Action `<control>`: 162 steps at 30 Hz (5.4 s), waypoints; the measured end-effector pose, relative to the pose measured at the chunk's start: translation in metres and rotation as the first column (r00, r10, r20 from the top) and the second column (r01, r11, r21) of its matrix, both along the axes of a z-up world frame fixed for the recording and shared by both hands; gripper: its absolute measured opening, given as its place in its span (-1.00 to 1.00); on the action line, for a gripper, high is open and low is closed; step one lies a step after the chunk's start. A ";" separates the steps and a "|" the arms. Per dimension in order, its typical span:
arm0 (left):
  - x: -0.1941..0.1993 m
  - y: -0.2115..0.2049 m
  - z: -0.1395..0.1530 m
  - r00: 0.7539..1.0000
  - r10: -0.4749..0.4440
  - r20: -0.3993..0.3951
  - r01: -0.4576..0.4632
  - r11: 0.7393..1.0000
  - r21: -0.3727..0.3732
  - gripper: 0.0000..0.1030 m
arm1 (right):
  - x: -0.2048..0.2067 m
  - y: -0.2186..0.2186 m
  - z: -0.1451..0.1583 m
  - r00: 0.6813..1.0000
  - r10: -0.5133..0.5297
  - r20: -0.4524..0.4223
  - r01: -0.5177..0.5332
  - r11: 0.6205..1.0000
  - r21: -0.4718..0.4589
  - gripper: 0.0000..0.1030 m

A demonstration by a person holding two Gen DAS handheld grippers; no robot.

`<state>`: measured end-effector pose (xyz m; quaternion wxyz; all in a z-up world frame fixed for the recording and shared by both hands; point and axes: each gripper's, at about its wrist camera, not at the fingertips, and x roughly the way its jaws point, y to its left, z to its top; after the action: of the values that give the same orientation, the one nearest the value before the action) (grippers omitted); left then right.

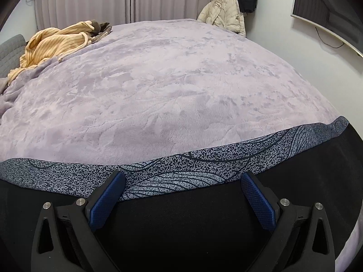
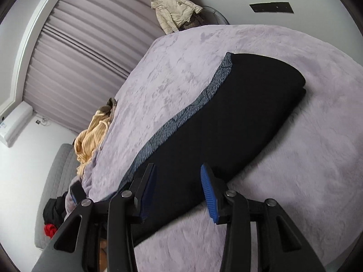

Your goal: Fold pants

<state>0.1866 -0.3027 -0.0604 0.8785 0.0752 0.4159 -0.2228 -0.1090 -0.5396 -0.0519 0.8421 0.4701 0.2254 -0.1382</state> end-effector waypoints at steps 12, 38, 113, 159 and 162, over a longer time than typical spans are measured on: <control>-0.011 -0.007 0.014 0.999 0.032 -0.019 -0.029 0.992 0.126 0.99 | -0.034 -0.006 -0.023 0.999 -0.027 -0.042 0.028 0.999 0.026 -0.12; -0.081 -0.087 0.042 0.979 -0.171 -0.112 0.178 0.982 0.057 0.99 | -0.028 -0.054 -0.039 0.990 -0.132 0.045 0.124 0.982 0.143 -0.07; -0.031 0.123 0.049 0.912 -0.322 -0.256 0.238 0.920 -0.310 0.18 | 0.105 0.158 0.004 0.961 0.276 -0.023 -0.272 0.957 0.100 -0.33; -0.010 0.047 0.024 0.976 -0.121 -0.184 0.128 0.991 0.029 0.68 | 0.192 0.062 0.001 0.962 0.243 -0.122 -0.241 0.970 0.029 -0.44; -0.020 0.064 0.017 0.976 -0.173 -0.130 0.175 0.985 0.003 0.69 | 0.192 0.079 -0.008 0.962 0.238 -0.136 -0.250 0.965 -0.079 -0.44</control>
<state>0.1670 -0.2385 -0.0431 0.8264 0.1029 0.4652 -0.3002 0.0826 -0.4608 -0.0600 0.8584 0.3883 0.3271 -0.0730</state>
